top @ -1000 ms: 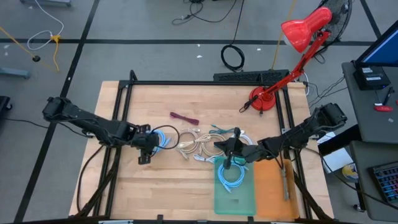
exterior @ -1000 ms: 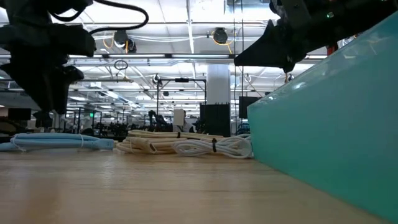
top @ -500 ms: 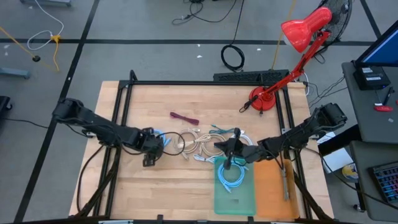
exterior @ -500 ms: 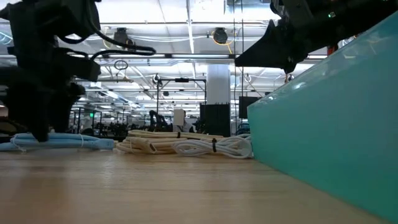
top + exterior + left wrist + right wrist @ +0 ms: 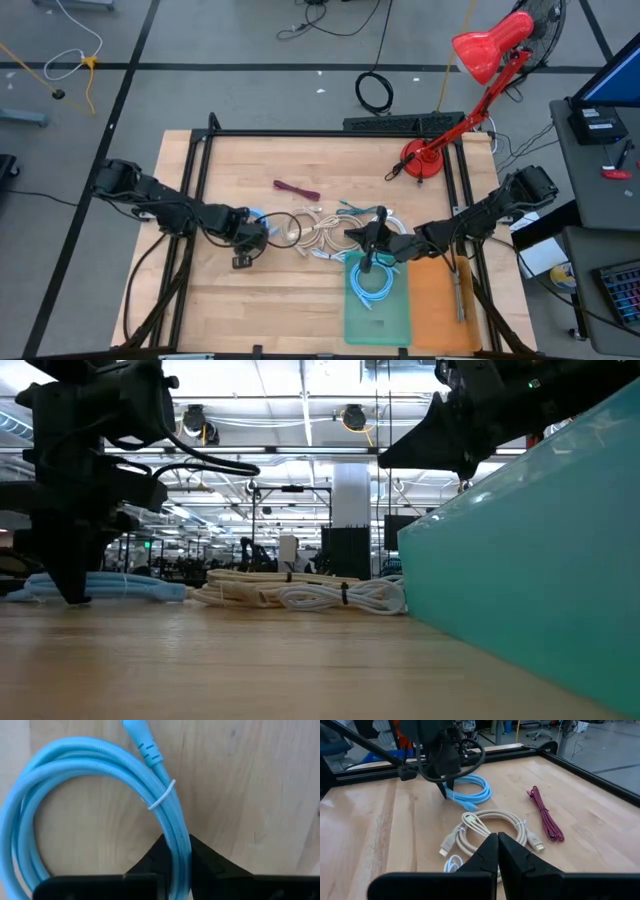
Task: Pick & Place USB Port
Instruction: Put the light blue charger cable into the blue bin
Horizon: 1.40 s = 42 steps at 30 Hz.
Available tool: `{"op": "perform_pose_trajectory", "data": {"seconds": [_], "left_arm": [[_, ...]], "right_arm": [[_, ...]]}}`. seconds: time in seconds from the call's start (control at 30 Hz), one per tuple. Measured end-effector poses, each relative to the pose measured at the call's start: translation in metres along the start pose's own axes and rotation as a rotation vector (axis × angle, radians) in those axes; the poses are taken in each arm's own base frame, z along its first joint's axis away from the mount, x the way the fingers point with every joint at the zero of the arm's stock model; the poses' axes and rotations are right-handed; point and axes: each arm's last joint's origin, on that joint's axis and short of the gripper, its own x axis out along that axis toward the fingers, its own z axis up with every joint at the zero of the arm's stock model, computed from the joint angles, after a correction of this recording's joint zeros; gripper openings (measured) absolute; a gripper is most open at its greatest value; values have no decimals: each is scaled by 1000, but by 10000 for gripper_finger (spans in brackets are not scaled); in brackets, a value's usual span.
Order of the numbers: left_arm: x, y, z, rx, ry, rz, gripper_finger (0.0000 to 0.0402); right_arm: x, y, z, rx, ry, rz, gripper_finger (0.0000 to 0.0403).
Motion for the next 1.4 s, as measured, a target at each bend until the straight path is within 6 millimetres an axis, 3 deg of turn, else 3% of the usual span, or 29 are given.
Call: {"op": "perform_pose_trajectory", "data": {"seconds": [0.17, 0.33, 0.63, 0.8, 0.9, 1.17, 1.4], "left_arm": [[-11, -6, -16, 77, 77, 97, 36], [-40, -22, -23, 176, 91, 286, 36], [-94, -80, -7, 519, -187, 471, 36], [-102, -105, 12, 689, -147, 626, 36], [-97, -118, 26, 786, -59, 749, 36], [-94, -141, 53, 930, -8, 936, 36], [-102, -141, 70, 998, -30, 935, 36]], "right_arm": [[0, 0, -1, 70, 15, 27, 7], [5, -3, 2, 173, 27, 81, 31], [14, -12, 15, 323, -48, 128, 100], [22, -20, 29, 441, -89, 330, 138], [26, -26, 34, 498, -90, 397, 158], [31, -37, 38, 531, -113, 386, 196], [32, -42, 44, 549, -159, 396, 216]]}}
